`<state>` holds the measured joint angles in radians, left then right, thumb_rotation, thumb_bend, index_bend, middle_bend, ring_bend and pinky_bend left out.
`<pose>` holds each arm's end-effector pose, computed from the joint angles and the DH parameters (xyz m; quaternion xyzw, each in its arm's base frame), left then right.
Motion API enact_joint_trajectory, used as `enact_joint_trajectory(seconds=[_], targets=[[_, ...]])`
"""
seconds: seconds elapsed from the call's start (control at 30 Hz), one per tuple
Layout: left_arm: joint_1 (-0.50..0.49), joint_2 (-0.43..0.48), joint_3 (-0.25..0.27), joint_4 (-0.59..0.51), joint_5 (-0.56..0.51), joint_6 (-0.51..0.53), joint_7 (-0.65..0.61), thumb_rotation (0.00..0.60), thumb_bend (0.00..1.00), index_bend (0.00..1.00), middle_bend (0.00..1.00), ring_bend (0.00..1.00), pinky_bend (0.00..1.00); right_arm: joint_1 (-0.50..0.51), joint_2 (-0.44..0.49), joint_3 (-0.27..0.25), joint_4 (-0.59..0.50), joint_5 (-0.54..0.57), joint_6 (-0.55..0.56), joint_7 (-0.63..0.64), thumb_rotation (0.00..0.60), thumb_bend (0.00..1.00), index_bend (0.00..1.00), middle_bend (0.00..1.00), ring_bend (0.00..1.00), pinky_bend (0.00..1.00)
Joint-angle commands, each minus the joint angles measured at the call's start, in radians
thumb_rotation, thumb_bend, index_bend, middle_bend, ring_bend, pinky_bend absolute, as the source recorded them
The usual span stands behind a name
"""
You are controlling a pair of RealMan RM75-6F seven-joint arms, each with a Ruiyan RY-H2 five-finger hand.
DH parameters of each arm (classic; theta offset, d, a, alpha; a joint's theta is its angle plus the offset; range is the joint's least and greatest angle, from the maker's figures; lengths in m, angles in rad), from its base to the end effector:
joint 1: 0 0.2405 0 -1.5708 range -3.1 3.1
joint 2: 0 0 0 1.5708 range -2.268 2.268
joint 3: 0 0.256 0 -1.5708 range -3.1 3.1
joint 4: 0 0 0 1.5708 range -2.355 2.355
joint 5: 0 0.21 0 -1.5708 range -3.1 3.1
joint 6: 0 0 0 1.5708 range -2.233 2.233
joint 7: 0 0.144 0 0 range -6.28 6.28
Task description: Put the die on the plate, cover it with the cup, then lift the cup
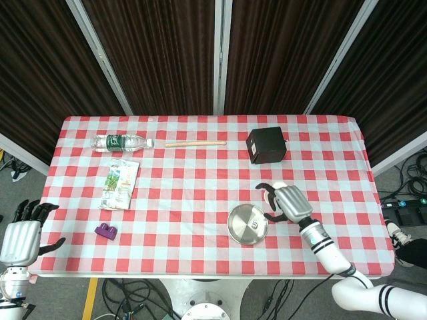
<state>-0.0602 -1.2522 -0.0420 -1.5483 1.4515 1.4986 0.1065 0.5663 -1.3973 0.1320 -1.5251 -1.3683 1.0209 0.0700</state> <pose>-0.3213 0.1714 0.1246 -0.5815 -0.3952 -0.3618 0.6121 -0.1988 -0.3119 0.0297 0.6905 -0.4509 0.4290 0.3686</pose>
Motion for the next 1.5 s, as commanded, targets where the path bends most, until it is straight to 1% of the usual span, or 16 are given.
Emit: enact_joint_trajectory(seconds=[0.03, 0.1, 0.13, 0.17, 0.23, 0.37, 0.57, 0.77, 0.87, 0.9, 0.97, 1.03, 1.1, 1.13, 1.37, 1.5], targets=[[0.001, 0.001, 0.001, -0.003, 0.002, 0.001, 0.002, 0.6, 0.07, 0.26, 0.24, 0.13, 0.09, -0.015, 0.045, 0.032, 0.037, 0.002, 0.027, 0.002, 0.6, 0.1, 0.31, 0.36, 0.26, 0.52], [0.0, 0.003, 0.001, -0.005, 0.001, -0.002, -0.001, 0.6, 0.07, 0.26, 0.24, 0.13, 0.09, -0.007, 0.057, 0.037, 0.051, 0.036, 0.001, -0.034, 0.6, 0.1, 0.29, 0.29, 0.16, 0.31], [0.001, 0.003, 0.001, -0.007, 0.0, -0.003, -0.002, 0.6, 0.07, 0.26, 0.24, 0.13, 0.09, -0.002, 0.06, 0.038, 0.058, 0.054, -0.015, -0.054, 0.6, 0.1, 0.27, 0.26, 0.13, 0.23], [0.001, 0.004, 0.001, -0.007, 0.0, -0.003, 0.0, 0.6, 0.07, 0.26, 0.24, 0.13, 0.09, 0.005, 0.063, 0.038, 0.067, 0.079, -0.038, -0.076, 0.6, 0.1, 0.25, 0.25, 0.11, 0.21], [0.001, 0.004, 0.001, -0.009, 0.0, -0.002, 0.003, 0.6, 0.07, 0.26, 0.24, 0.13, 0.09, 0.018, 0.065, 0.035, 0.078, 0.117, -0.087, -0.101, 0.6, 0.1, 0.23, 0.24, 0.11, 0.2], [0.001, 0.006, 0.002, -0.013, 0.0, -0.004, 0.008, 0.6, 0.07, 0.26, 0.24, 0.13, 0.09, 0.042, 0.049, 0.018, 0.111, 0.16, -0.153, -0.148, 0.6, 0.1, 0.22, 0.24, 0.11, 0.2], [0.0, 0.007, 0.0, -0.014, -0.004, -0.007, 0.012, 0.6, 0.07, 0.26, 0.24, 0.13, 0.09, 0.063, -0.002, 0.009, 0.167, 0.197, -0.187, -0.189, 0.6, 0.11, 0.21, 0.28, 0.11, 0.2], [-0.001, 0.005, 0.0, -0.014, -0.006, -0.011, 0.015, 0.6, 0.07, 0.26, 0.24, 0.13, 0.09, 0.079, -0.036, 0.01, 0.195, 0.201, -0.197, -0.198, 0.6, 0.13, 0.22, 0.3, 0.11, 0.21], [-0.001, 0.006, 0.0, -0.014, -0.007, -0.012, 0.015, 0.6, 0.07, 0.26, 0.24, 0.13, 0.09, 0.086, -0.044, 0.012, 0.201, 0.199, -0.197, -0.198, 0.6, 0.14, 0.26, 0.32, 0.12, 0.22], [-0.001, 0.006, 0.0, -0.014, -0.007, -0.012, 0.014, 0.6, 0.07, 0.26, 0.24, 0.13, 0.09, 0.088, -0.045, 0.014, 0.204, 0.199, -0.197, -0.2, 0.6, 0.17, 0.27, 0.33, 0.13, 0.22], [-0.001, 0.006, -0.001, -0.013, -0.008, -0.013, 0.008, 0.6, 0.07, 0.26, 0.24, 0.12, 0.09, 0.091, -0.049, 0.016, 0.208, 0.2, -0.195, -0.2, 0.6, 0.21, 0.32, 0.35, 0.15, 0.23], [-0.001, 0.007, -0.001, -0.013, -0.01, -0.014, 0.007, 0.6, 0.07, 0.26, 0.24, 0.13, 0.09, 0.088, -0.047, 0.019, 0.205, 0.191, -0.182, -0.19, 0.6, 0.26, 0.42, 0.38, 0.18, 0.25], [0.0, 0.007, 0.0, -0.013, -0.011, -0.014, 0.005, 0.6, 0.07, 0.26, 0.24, 0.13, 0.09, 0.082, -0.037, 0.019, 0.19, 0.177, -0.167, -0.177, 0.6, 0.28, 0.47, 0.4, 0.19, 0.26], [0.001, 0.007, 0.001, -0.013, -0.011, -0.014, 0.005, 0.6, 0.07, 0.26, 0.24, 0.13, 0.09, 0.078, -0.027, 0.018, 0.177, 0.166, -0.158, -0.169, 0.6, 0.28, 0.48, 0.4, 0.19, 0.26], [0.003, 0.009, 0.001, -0.014, -0.007, -0.01, 0.004, 0.6, 0.07, 0.26, 0.24, 0.13, 0.09, 0.039, 0.111, -0.019, -0.021, 0.0, -0.085, -0.043, 0.6, 0.28, 0.48, 0.41, 0.2, 0.26], [0.005, 0.008, 0.004, -0.014, -0.004, -0.007, 0.006, 0.6, 0.07, 0.26, 0.24, 0.13, 0.09, 0.04, 0.131, -0.051, -0.064, -0.091, -0.072, 0.0, 0.6, 0.28, 0.49, 0.42, 0.2, 0.26]])
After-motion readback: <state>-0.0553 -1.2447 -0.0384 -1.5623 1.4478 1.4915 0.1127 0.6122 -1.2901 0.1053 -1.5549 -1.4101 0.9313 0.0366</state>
